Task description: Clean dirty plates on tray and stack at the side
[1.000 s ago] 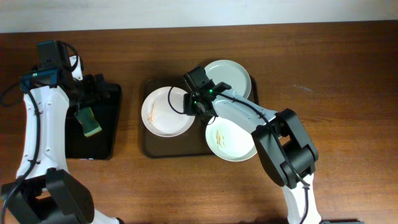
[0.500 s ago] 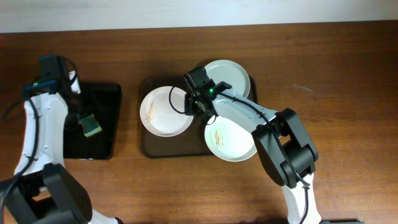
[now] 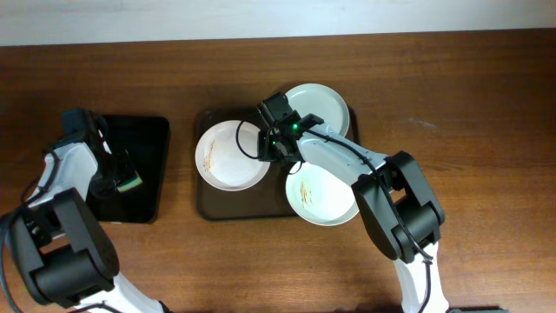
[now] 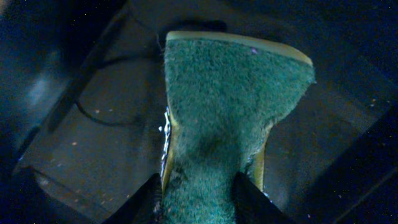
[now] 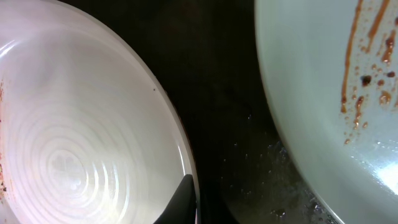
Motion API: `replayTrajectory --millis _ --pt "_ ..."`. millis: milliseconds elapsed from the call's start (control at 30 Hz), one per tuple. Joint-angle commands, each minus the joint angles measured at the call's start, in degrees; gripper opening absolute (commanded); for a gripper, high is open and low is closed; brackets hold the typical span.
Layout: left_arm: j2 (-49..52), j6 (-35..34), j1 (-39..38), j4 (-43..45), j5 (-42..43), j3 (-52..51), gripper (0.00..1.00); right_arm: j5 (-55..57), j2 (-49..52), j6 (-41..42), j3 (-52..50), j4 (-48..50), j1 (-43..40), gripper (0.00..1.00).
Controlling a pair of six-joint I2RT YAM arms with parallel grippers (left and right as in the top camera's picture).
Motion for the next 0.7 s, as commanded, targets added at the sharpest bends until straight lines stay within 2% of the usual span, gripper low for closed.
replayTrajectory --millis 0,100,133,167,267,433,500,533,667 --pt "1.5 -0.2 0.2 1.0 -0.6 -0.4 0.27 -0.7 1.4 0.0 0.4 -0.3 0.6 0.04" --pt "1.5 -0.2 0.2 2.8 -0.6 -0.4 0.26 -0.7 1.4 0.0 0.4 -0.3 0.6 0.04" --pt "1.5 -0.2 0.2 3.2 -0.6 -0.4 0.36 -0.7 1.4 0.0 0.4 -0.3 0.6 0.04" --pt "1.5 -0.2 0.2 3.6 -0.6 -0.4 0.52 -0.7 1.4 0.0 0.4 -0.3 0.6 0.04" --pt "1.5 -0.2 0.2 4.4 -0.6 -0.4 0.66 -0.7 1.4 0.0 0.4 -0.2 0.6 0.04" --pt "1.5 -0.2 0.2 6.7 -0.7 -0.4 0.68 -0.7 1.4 0.0 0.4 -0.2 0.6 0.04" --pt "1.8 -0.2 0.2 7.8 -0.7 -0.4 0.64 -0.7 1.4 0.0 0.4 -0.2 0.6 0.04" --pt "2.4 -0.2 0.2 8.0 -0.7 -0.4 0.48 -0.7 1.4 0.0 0.4 -0.2 0.5 0.04" --pt "5.8 -0.2 0.1 7.2 -0.3 -0.4 0.24 -0.7 1.4 0.0 0.4 -0.2 0.5 0.04"
